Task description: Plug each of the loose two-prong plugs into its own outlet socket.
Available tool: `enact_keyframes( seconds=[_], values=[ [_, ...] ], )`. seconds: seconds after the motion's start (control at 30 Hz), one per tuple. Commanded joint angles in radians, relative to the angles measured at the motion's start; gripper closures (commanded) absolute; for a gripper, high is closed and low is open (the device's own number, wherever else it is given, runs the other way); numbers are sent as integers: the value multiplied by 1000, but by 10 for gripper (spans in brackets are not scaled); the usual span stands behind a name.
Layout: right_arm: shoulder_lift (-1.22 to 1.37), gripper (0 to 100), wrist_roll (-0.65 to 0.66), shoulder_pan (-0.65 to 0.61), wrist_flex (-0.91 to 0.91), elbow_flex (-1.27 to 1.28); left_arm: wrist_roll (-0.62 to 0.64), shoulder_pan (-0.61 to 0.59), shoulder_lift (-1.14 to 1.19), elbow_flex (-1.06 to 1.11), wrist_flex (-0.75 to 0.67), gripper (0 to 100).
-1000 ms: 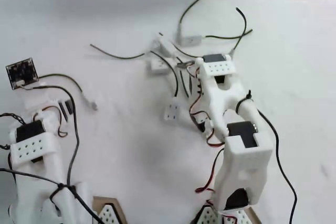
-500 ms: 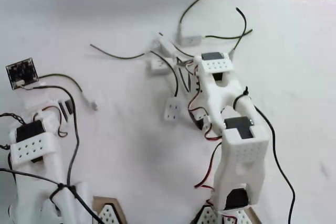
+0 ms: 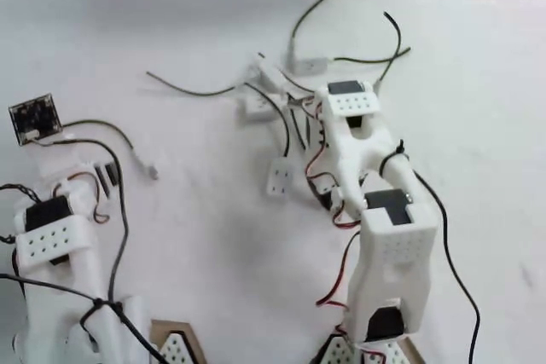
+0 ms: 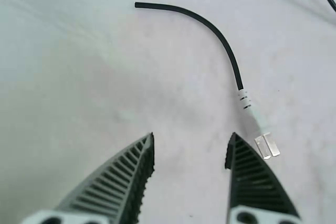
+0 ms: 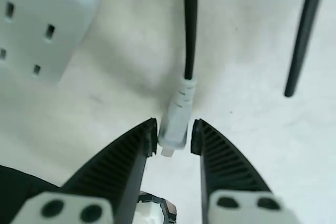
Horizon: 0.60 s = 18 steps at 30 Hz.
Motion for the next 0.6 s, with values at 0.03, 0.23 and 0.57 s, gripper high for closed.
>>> enact_keyframes(
  seconds=[0.03,0.23,0.57],
  values=[
    [-7,893,-8,13,-15,-34,5,-2,-24,-37,-18,775],
    [-7,893,-8,13,-15,-34,5,-2,-24,-37,-18,775],
    [30,893,-9,13,-28,-37,5,-2,-24,-37,-18,775]
  ],
)
